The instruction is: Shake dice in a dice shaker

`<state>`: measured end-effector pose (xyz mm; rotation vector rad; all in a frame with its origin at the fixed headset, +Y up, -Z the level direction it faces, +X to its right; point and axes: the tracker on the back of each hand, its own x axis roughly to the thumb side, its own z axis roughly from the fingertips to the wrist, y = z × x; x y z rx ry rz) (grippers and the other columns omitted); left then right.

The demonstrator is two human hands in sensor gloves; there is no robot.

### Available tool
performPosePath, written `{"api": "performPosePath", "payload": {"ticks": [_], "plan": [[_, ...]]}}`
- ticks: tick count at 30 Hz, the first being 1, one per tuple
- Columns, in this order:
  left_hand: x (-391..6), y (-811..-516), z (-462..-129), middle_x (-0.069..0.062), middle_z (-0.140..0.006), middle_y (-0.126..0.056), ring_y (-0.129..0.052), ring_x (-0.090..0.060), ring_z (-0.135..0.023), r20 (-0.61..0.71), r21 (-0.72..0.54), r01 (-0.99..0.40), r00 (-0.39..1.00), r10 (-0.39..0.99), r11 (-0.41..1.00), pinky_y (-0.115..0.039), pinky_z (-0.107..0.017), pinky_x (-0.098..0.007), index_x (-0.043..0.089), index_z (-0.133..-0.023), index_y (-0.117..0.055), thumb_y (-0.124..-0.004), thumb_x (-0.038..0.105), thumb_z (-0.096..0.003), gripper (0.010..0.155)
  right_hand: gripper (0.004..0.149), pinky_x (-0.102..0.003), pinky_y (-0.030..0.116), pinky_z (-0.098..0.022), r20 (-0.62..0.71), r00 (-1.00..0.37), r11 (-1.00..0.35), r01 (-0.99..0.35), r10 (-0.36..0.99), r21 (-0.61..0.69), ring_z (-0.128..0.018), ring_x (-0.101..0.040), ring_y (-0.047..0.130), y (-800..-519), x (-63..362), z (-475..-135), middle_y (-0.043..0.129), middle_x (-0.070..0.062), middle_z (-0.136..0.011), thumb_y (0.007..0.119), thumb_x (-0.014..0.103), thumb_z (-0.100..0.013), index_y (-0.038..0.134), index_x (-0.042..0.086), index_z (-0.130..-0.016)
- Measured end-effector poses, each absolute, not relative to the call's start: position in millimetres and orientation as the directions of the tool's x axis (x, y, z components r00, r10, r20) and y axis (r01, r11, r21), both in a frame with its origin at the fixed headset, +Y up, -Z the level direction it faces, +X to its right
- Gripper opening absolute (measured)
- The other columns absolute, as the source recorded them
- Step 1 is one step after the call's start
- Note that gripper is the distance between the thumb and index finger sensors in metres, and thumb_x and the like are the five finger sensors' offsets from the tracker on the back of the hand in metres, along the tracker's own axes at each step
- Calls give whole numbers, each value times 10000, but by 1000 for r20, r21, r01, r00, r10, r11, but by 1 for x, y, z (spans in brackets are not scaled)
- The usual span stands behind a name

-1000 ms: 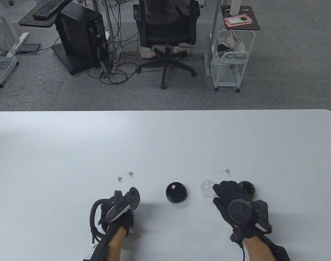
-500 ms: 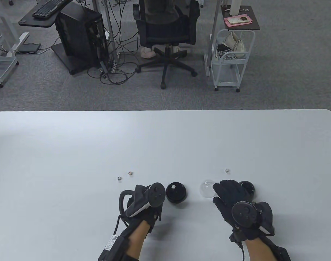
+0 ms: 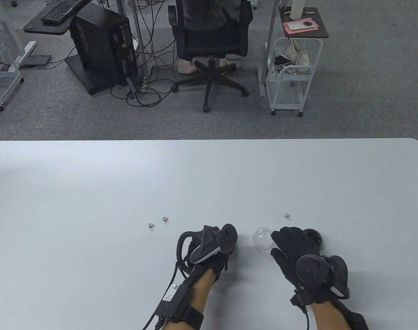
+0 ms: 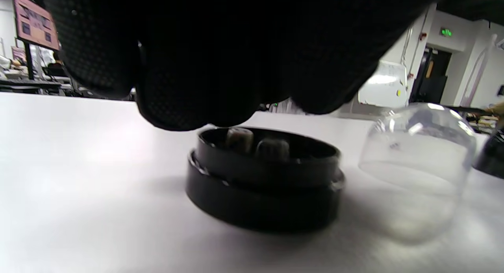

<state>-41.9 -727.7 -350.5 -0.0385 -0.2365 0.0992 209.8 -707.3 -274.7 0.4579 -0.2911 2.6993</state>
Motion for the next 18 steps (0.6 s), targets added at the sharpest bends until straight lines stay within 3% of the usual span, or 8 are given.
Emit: {"api": "performPosePath", "payload": {"ticks": [10,15,18], "plan": [[-137,-700,-369,-132,-985,-804,-858,-395,-858,-16,39,-80,997,81,996,-748,-597,-583,244,-1018,-669,-785,412,-517,541,493,-684,625,-672,335,-872,-896,-421,357,-142,-990,-495,658,-706,214,-275,687,-193,-1050,797,382,-576,707,218,-1032],[-184,-708,-377,-169,-1020,-753,-813,-432,-885,-224,-39,-119,969,107,992,-734,-601,-587,216,-1046,-628,-758,390,-534,556,490,-686,622,-672,323,-873,-894,-426,366,-138,-992,-494,654,-706,216,-276,687,-194,-1050,796,381,-577,710,217,-1031],[-199,-722,-382,-181,-1030,-734,-796,-445,-892,-274,-105,-127,957,94,986,-726,-605,-590,208,-1056,-611,-771,390,-532,577,492,-686,621,-673,320,-874,-896,-424,365,-136,-992,-495,654,-706,216,-276,685,-194,-1051,796,379,-577,709,215,-1032]]}}
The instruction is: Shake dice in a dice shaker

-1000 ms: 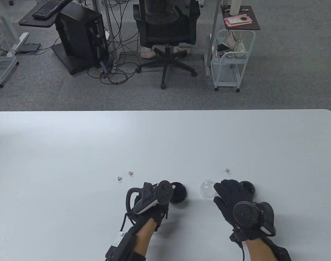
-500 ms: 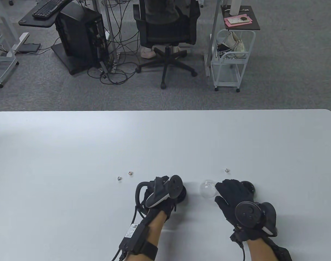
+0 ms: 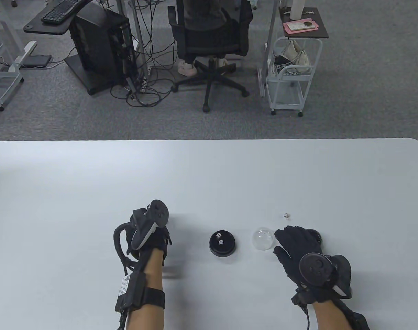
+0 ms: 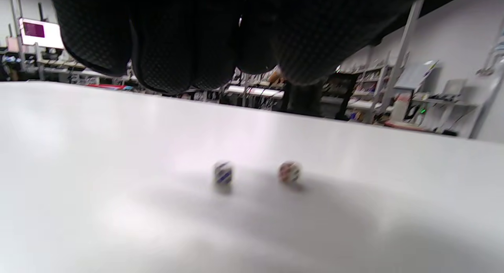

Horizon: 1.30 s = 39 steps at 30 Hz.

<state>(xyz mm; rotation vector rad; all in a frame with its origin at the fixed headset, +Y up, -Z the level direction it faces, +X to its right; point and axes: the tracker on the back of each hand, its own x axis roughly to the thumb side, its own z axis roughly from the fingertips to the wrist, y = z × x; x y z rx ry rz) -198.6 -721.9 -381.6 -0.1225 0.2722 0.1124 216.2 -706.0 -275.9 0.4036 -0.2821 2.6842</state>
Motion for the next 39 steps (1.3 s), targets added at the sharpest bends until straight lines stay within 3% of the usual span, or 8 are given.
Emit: {"api": "performPosePath", "payload": {"ticks": [7,10,20,28,33,39], "plan": [[-207,-756,-398,-157,-1073,-700,-773,-443,-917,-303,-243,-61,953,-16,968,-705,-626,-593,237,-1078,-569,-811,358,-518,621,488,-686,621,-673,316,-875,-896,-423,367,-133,-992,-496,654,-706,217,-276,685,-193,-1051,794,379,-578,710,216,-1031],[-209,-765,-403,-186,-1067,-673,-749,-453,-903,-308,-273,-65,951,-23,960,-693,-630,-588,229,-1083,-559,-799,413,-521,639,487,-686,621,-673,314,-875,-896,-424,369,-130,-992,-495,654,-706,217,-276,686,-193,-1051,794,379,-578,711,217,-1030],[-203,-762,-403,-142,-821,-871,-925,-351,-644,-297,-251,0,952,-77,968,-810,-505,-505,189,-944,-753,-835,360,-498,485,486,-686,622,-673,309,-877,-898,-421,367,-129,-992,-494,656,-705,217,-276,690,-191,-1049,795,375,-579,711,216,-1030],[-187,-762,-392,-125,-810,-883,-925,-340,-655,-204,-259,71,971,-127,963,-806,-513,-508,206,-932,-771,-812,413,-512,470,485,-686,623,-672,309,-877,-899,-420,367,-125,-991,-493,658,-706,216,-276,692,-191,-1047,794,376,-579,712,215,-1029],[-166,-754,-380,-102,-798,-911,-944,-332,-645,-92,-168,-37,995,21,985,-815,-508,-506,218,-914,-794,-821,424,-505,459,486,-686,623,-672,313,-875,-896,-424,368,-132,-991,-494,658,-705,216,-276,692,-193,-1047,793,376,-579,712,215,-1030],[-103,-730,-364,-95,-817,-896,-937,-329,-662,148,-109,-170,972,185,979,-809,-517,-515,224,-925,-781,-825,419,-508,463,485,-686,623,-672,314,-876,-897,-421,365,-132,-990,-494,658,-705,216,-276,692,-191,-1047,794,377,-579,712,216,-1029]]}}
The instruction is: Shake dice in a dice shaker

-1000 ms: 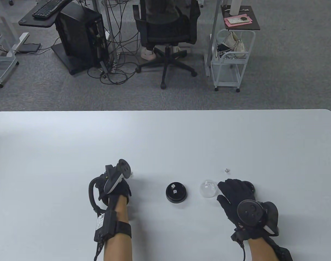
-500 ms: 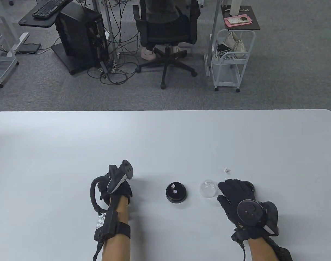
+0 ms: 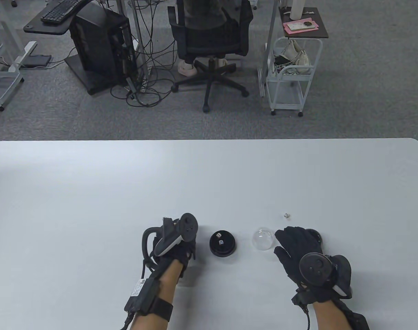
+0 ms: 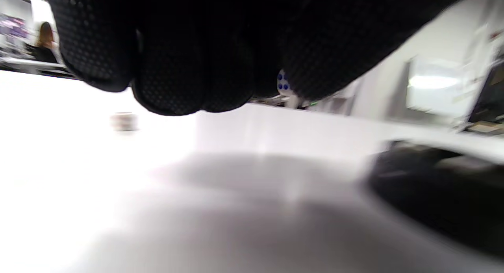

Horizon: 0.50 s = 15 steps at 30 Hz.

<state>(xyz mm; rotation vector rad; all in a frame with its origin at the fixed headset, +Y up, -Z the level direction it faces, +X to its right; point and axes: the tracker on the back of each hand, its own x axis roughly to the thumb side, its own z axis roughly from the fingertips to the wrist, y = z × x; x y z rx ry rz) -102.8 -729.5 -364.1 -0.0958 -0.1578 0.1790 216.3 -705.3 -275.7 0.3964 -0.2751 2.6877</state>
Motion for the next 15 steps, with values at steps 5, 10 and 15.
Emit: {"api": "performPosePath", "payload": {"ticks": [5,10,15], "plan": [[-55,-723,-354,-93,-836,-886,-927,-335,-683,272,-132,-123,950,155,984,-798,-534,-522,233,-934,-773,-825,415,-514,461,483,-685,623,-672,316,-877,-898,-419,363,-132,-990,-494,659,-705,216,-276,692,-192,-1047,793,377,-579,715,213,-1027],[-34,-729,-354,-93,-843,-886,-922,-339,-693,288,-143,-48,954,88,989,-789,-543,-531,242,-934,-775,-832,420,-511,463,487,-685,624,-671,322,-876,-899,-417,358,-134,-989,-494,660,-705,215,-275,693,-191,-1046,794,378,-579,711,216,-1031],[-43,-729,-359,-102,-875,-865,-906,-353,-724,265,-133,-70,959,103,989,-772,-562,-544,249,-954,-755,-839,471,-501,511,487,-684,624,-672,325,-874,-897,-420,360,-137,-990,-492,661,-705,216,-275,694,-190,-1046,793,379,-579,712,216,-1031]]}}
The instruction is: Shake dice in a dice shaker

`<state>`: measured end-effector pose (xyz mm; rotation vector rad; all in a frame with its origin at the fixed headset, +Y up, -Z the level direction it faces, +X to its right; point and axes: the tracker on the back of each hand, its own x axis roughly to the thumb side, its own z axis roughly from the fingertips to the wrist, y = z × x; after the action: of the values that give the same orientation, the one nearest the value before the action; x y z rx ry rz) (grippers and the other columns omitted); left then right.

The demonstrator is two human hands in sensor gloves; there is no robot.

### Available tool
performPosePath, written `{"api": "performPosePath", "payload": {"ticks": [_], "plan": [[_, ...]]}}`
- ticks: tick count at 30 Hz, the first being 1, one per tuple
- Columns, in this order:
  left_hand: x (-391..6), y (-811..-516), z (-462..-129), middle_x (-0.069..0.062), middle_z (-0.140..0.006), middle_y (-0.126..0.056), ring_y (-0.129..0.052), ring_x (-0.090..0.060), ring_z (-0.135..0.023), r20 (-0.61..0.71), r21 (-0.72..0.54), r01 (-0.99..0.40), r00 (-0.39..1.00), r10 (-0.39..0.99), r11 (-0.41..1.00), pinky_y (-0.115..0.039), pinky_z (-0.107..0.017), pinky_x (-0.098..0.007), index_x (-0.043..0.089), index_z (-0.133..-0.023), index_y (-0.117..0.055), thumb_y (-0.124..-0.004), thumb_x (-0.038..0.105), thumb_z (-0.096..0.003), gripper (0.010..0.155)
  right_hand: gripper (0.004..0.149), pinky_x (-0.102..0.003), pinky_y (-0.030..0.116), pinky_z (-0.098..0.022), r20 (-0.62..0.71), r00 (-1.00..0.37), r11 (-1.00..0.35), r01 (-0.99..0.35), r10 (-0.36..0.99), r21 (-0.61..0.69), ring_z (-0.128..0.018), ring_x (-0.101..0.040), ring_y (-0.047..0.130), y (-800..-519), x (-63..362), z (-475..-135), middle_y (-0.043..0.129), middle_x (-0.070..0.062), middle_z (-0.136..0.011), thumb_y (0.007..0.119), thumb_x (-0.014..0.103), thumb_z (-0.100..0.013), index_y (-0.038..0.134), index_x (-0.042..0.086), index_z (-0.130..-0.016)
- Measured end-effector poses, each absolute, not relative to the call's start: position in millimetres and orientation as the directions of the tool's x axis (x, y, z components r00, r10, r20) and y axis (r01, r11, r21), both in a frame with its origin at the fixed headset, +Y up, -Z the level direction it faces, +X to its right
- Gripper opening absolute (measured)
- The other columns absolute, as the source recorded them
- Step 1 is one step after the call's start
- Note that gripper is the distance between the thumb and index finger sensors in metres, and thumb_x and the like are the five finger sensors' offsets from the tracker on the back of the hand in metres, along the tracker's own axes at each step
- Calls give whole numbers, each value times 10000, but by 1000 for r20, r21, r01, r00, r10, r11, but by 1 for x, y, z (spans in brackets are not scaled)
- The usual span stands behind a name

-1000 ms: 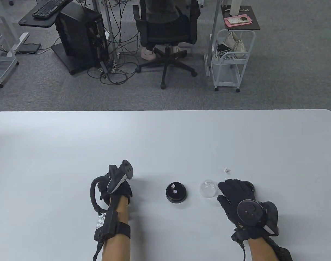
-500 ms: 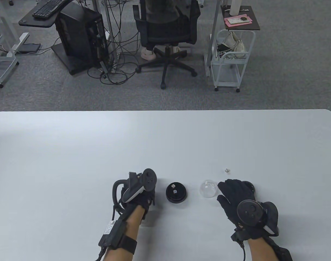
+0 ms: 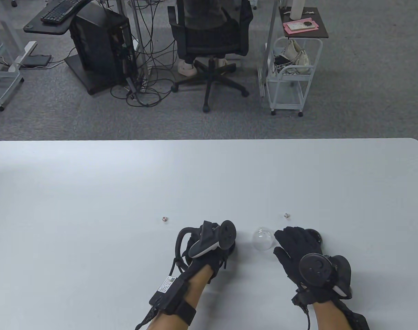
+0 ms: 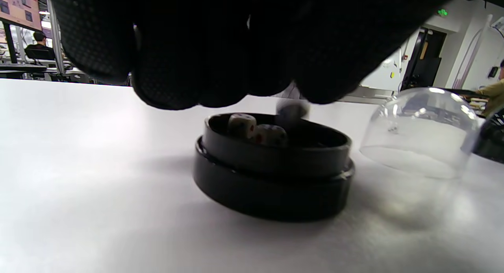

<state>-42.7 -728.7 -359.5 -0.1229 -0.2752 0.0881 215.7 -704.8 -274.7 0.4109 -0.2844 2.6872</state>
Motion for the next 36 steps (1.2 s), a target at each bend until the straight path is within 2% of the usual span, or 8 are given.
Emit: {"api": "performPosePath", "payload": {"ticks": [3,9,15,19,26,36], "plan": [[-63,-721,-366,-105,-889,-859,-904,-354,-736,211,-72,-97,971,110,993,-772,-564,-544,248,-965,-744,-825,476,-504,521,487,-685,624,-672,324,-873,-893,-427,366,-141,-989,-494,659,-704,216,-274,695,-194,-1045,793,378,-578,711,216,-1030],[-118,-707,-382,-131,-968,-800,-860,-389,-818,16,-1,-108,994,108,994,-751,-584,-567,239,-1008,-688,-803,441,-519,542,486,-686,622,-672,321,-872,-890,-432,370,-147,-990,-494,658,-704,218,-274,691,-192,-1048,794,377,-578,713,215,-1029],[-154,-715,-392,-143,-1024,-750,-819,-411,-876,-128,-44,-114,986,108,992,-732,-600,-588,235,-1036,-648,-801,381,-522,555,485,-686,622,-672,319,-872,-890,-432,371,-148,-991,-494,657,-704,218,-274,692,-193,-1047,794,375,-579,712,217,-1030],[-163,-732,-399,-145,-1075,-688,-765,-437,-926,-188,-147,-99,980,70,984,-704,-622,-607,238,-1064,-599,-802,354,-525,588,484,-685,623,-672,317,-874,-891,-430,369,-147,-992,-494,656,-704,218,-274,691,-192,-1048,794,376,-579,713,217,-1029],[-170,-753,-414,-149,-1117,-618,-716,-456,-962,-238,-211,-75,971,23,975,-676,-639,-624,255,-1085,-547,-805,359,-525,625,484,-686,620,-674,307,-874,-890,-433,377,-140,-992,-495,654,-704,219,-274,690,-193,-1048,794,374,-579,715,213,-1028],[-168,-765,-421,-158,-1034,-733,-778,-433,-883,-185,-235,16,981,-61,972,-710,-622,-588,261,-1042,-639,-790,351,-527,545,486,-687,618,-675,302,-876,-893,-429,376,-135,-993,-496,652,-704,219,-275,689,-192,-1049,794,375,-579,713,214,-1030]]}}
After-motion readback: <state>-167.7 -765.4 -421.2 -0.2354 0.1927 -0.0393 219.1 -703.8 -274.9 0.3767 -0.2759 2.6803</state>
